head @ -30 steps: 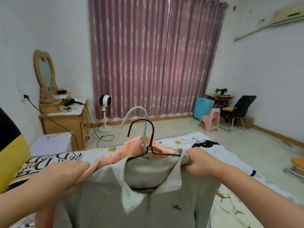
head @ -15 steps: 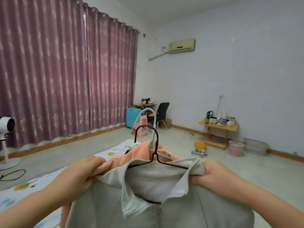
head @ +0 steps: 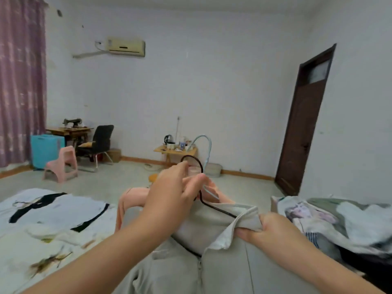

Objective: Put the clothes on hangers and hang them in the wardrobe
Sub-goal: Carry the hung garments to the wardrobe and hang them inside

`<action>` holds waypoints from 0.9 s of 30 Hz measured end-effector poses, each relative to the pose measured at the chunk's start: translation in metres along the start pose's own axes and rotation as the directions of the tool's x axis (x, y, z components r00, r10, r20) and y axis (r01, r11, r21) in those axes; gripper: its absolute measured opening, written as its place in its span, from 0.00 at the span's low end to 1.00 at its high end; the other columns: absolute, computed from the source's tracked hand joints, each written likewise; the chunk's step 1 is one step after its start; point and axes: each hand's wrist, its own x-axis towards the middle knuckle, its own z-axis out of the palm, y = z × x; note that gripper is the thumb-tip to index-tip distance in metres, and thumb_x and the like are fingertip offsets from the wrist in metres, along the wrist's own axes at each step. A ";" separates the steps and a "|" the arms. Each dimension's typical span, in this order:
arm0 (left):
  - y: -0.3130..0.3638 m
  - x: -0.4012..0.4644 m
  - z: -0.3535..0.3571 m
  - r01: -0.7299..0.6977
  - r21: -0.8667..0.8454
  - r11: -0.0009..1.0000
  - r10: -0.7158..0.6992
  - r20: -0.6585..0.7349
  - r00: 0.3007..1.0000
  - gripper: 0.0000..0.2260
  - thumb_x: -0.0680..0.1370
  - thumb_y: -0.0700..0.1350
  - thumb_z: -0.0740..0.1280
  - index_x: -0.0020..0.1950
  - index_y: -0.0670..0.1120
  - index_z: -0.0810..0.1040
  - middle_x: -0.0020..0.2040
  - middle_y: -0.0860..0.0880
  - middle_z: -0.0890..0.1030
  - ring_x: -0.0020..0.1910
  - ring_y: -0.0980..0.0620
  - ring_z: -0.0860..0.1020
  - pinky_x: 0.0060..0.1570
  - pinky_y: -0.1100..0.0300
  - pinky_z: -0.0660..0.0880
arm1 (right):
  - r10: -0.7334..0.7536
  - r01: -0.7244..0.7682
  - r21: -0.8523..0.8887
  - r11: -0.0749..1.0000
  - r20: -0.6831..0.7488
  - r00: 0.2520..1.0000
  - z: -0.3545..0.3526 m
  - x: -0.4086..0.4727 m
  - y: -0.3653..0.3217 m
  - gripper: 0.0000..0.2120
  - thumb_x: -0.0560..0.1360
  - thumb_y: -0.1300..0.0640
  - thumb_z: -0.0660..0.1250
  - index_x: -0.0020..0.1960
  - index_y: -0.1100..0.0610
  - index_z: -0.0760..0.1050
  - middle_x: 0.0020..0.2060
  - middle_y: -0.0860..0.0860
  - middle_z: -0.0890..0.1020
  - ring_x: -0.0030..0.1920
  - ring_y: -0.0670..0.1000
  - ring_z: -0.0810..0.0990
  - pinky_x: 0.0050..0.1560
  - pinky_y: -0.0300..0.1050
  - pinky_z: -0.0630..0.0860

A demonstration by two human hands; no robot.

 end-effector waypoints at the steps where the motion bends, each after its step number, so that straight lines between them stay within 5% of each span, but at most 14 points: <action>1: 0.012 0.008 0.020 0.003 -0.022 1.000 -0.002 0.035 0.999 0.16 0.79 0.56 0.58 0.62 0.51 0.73 0.57 0.54 0.77 0.61 0.52 0.72 0.40 0.64 0.59 | 0.039 -0.039 -0.011 0.999 -0.012 0.999 -0.006 -0.004 0.013 0.18 0.68 0.38 0.68 0.43 0.53 0.82 0.38 0.50 0.84 0.45 0.50 0.81 0.47 0.42 0.75; 5: 0.044 0.030 0.095 0.043 -0.143 0.989 -0.017 0.178 0.984 0.10 0.79 0.48 0.58 0.42 0.45 0.74 0.39 0.45 0.78 0.51 0.41 0.74 0.42 0.56 0.66 | 0.191 -0.197 -0.073 0.978 -0.085 0.978 -0.021 -0.023 0.052 0.19 0.69 0.37 0.66 0.47 0.51 0.80 0.45 0.46 0.83 0.49 0.49 0.80 0.52 0.42 0.76; 8: 0.076 0.037 0.134 0.152 -0.329 0.932 -0.037 0.333 0.942 0.11 0.78 0.42 0.57 0.42 0.38 0.75 0.44 0.37 0.79 0.47 0.39 0.76 0.45 0.50 0.71 | 0.314 -0.331 -0.133 0.934 -0.129 0.940 -0.033 -0.037 0.067 0.19 0.71 0.35 0.64 0.47 0.50 0.77 0.45 0.46 0.80 0.50 0.50 0.77 0.51 0.41 0.74; 11: 0.107 0.038 0.162 0.276 -0.656 0.702 0.008 0.394 0.919 0.10 0.78 0.38 0.57 0.46 0.43 0.78 0.46 0.45 0.81 0.44 0.49 0.78 0.49 0.56 0.73 | 0.422 -0.446 -0.120 0.887 -0.184 0.888 -0.045 -0.048 0.076 0.20 0.71 0.35 0.62 0.52 0.48 0.78 0.49 0.45 0.79 0.54 0.51 0.77 0.52 0.42 0.74; 15: 0.146 0.043 0.181 0.419 -0.842 0.340 0.138 0.485 0.863 0.13 0.80 0.37 0.55 0.41 0.46 0.76 0.35 0.51 0.81 0.37 0.56 0.77 0.39 0.66 0.73 | 0.595 -0.614 -0.054 0.788 -0.193 0.780 -0.063 -0.066 0.079 0.21 0.72 0.35 0.61 0.33 0.51 0.68 0.36 0.44 0.73 0.45 0.49 0.74 0.43 0.43 0.69; 18: 0.172 0.050 0.189 0.546 -0.823 0.153 0.263 0.567 0.781 0.14 0.81 0.40 0.55 0.38 0.43 0.76 0.25 0.53 0.76 0.28 0.56 0.73 0.34 0.67 0.72 | 0.683 -0.661 0.181 0.729 -0.129 0.718 -0.069 -0.085 0.086 0.27 0.71 0.33 0.61 0.33 0.57 0.69 0.33 0.47 0.73 0.37 0.47 0.71 0.39 0.42 0.65; 20: 0.187 0.047 0.194 0.613 -0.785 0.084 0.384 0.594 0.707 0.15 0.81 0.40 0.55 0.38 0.42 0.75 0.23 0.54 0.72 0.26 0.57 0.69 0.30 0.69 0.69 | 0.715 -0.590 0.522 0.616 -0.058 0.696 -0.072 -0.103 0.089 0.32 0.70 0.33 0.63 0.42 0.64 0.79 0.41 0.54 0.82 0.43 0.51 0.80 0.45 0.44 0.73; 23: 0.210 0.036 0.204 0.692 -0.721 0.032 0.566 0.583 0.582 0.16 0.81 0.38 0.54 0.35 0.42 0.72 0.22 0.53 0.67 0.21 0.57 0.65 0.26 0.68 0.64 | 0.776 -0.466 0.803 0.371 0.007 0.630 -0.076 -0.138 0.093 0.20 0.75 0.49 0.64 0.46 0.67 0.82 0.47 0.62 0.84 0.48 0.58 0.83 0.47 0.44 0.78; 27: 0.240 0.007 0.214 0.749 -0.663 0.027 0.706 0.543 0.455 0.17 0.80 0.37 0.52 0.32 0.44 0.68 0.22 0.54 0.62 0.21 0.58 0.60 0.23 0.68 0.61 | 0.824 -0.326 0.902 0.282 -0.054 0.563 -0.067 -0.193 0.101 0.08 0.65 0.62 0.72 0.41 0.66 0.80 0.36 0.58 0.82 0.35 0.52 0.80 0.40 0.41 0.76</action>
